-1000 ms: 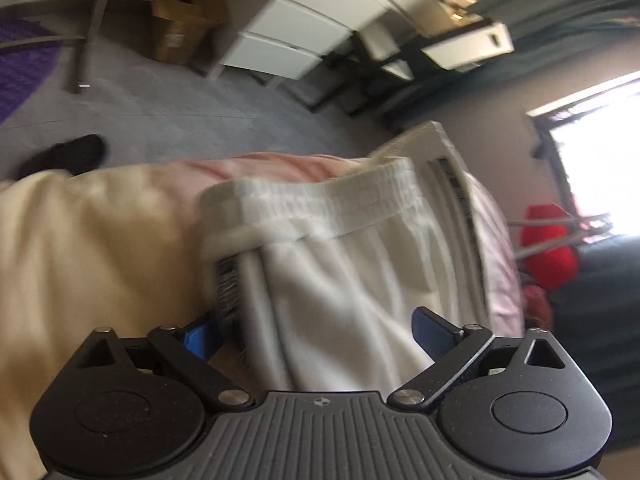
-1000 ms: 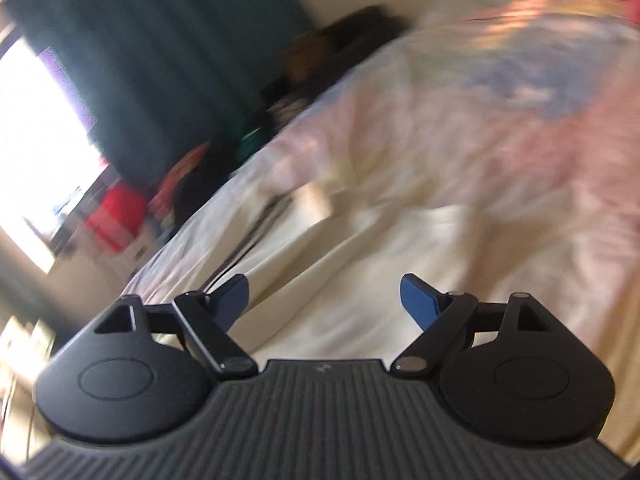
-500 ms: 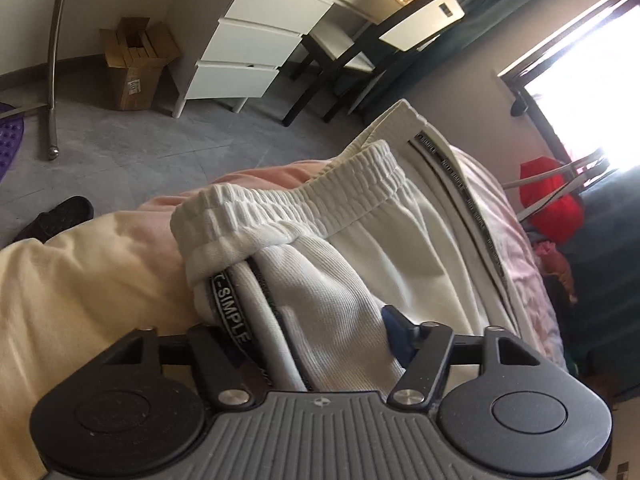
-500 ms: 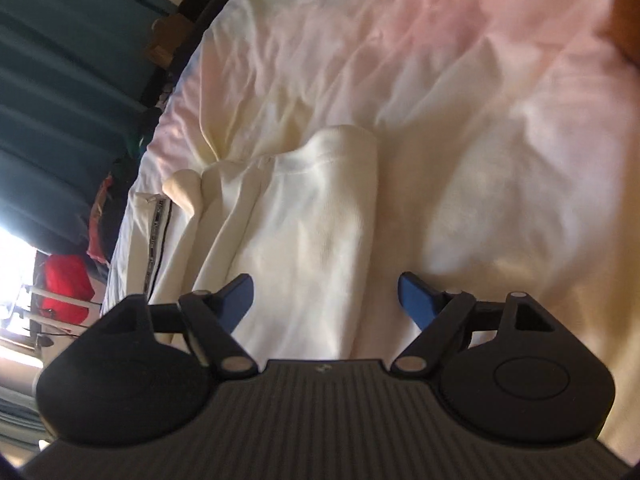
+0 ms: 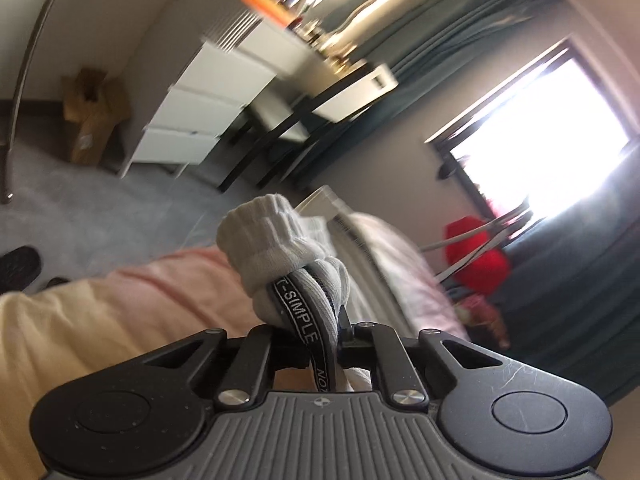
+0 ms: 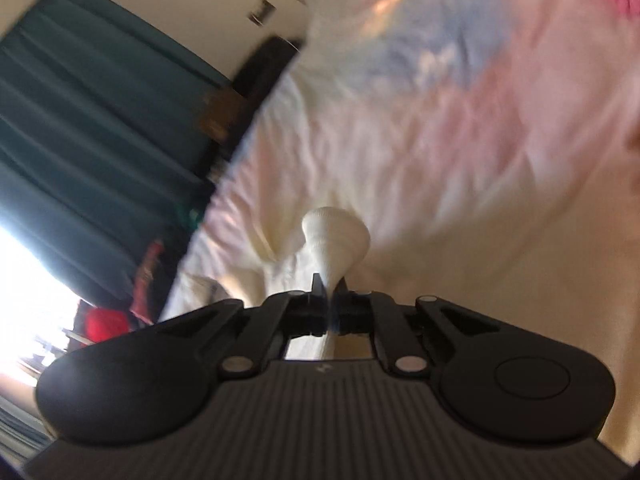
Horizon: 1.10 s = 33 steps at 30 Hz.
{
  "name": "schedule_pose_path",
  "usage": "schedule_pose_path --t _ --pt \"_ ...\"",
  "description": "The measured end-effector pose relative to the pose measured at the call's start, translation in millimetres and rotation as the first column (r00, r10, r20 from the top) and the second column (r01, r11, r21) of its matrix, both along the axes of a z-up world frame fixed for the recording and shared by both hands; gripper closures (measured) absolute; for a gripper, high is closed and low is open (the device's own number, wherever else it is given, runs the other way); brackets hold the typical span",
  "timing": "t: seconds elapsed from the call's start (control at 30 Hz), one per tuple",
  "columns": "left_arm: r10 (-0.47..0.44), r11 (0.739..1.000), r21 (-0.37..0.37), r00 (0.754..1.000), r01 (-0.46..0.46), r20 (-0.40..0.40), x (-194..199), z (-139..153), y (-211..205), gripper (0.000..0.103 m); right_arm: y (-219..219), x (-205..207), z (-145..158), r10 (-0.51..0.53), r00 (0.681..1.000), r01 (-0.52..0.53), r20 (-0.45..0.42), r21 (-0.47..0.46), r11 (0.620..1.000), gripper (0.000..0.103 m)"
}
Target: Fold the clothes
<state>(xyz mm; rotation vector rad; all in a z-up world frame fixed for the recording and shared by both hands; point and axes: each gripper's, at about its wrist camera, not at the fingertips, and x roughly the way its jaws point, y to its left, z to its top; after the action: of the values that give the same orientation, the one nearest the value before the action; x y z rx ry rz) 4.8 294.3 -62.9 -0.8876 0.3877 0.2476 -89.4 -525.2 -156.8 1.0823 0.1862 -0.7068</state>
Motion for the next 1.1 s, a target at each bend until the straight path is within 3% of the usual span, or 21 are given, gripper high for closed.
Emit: schedule_pose_path --t 0.07,0.23,0.47,0.63,0.73,0.83,1.0,1.07,1.1 --pt "0.0 1.0 -0.005 1.0 0.0 0.025 0 11 1 0.092 0 7 14 0.022 1.0 -0.023 -0.007 -0.052 0.998 0.097" --pt "-0.006 1.0 0.006 1.0 0.006 0.017 35 38 1 0.092 -12 43 51 0.042 0.999 -0.04 0.027 -0.079 0.996 0.097" --pt "-0.021 0.994 0.106 0.999 0.023 -0.026 162 71 -12 0.092 -16 177 91 0.099 0.995 -0.101 -0.018 -0.189 0.977 0.097" --pt "-0.023 0.985 0.17 0.996 0.038 -0.087 272 65 -21 0.091 -12 286 70 0.104 0.99 -0.124 -0.095 -0.238 0.963 0.097" --pt "-0.022 0.97 0.237 0.985 0.062 -0.17 339 42 -31 0.091 -2 347 41 0.106 0.969 -0.171 -0.221 -0.303 0.938 0.097" --pt "-0.017 0.959 0.267 0.964 0.09 -0.265 388 9 -40 0.089 -1 385 5 0.101 0.948 -0.192 -0.302 -0.287 0.939 0.097" --pt "-0.039 0.97 0.209 0.928 0.124 -0.37 423 -33 -34 0.081 0 407 -23 0.112 0.929 -0.213 -0.351 -0.261 0.942 0.092" --pt "-0.071 0.971 0.186 0.924 0.15 -0.375 421 -35 -28 0.079 -5 406 -23 0.157 0.931 -0.239 -0.329 -0.224 0.945 0.08" --pt "-0.091 0.971 0.173 0.923 0.165 -0.373 418 -34 -27 0.074 -5 402 -21 0.185 0.933 -0.257 -0.308 -0.212 0.943 0.074"
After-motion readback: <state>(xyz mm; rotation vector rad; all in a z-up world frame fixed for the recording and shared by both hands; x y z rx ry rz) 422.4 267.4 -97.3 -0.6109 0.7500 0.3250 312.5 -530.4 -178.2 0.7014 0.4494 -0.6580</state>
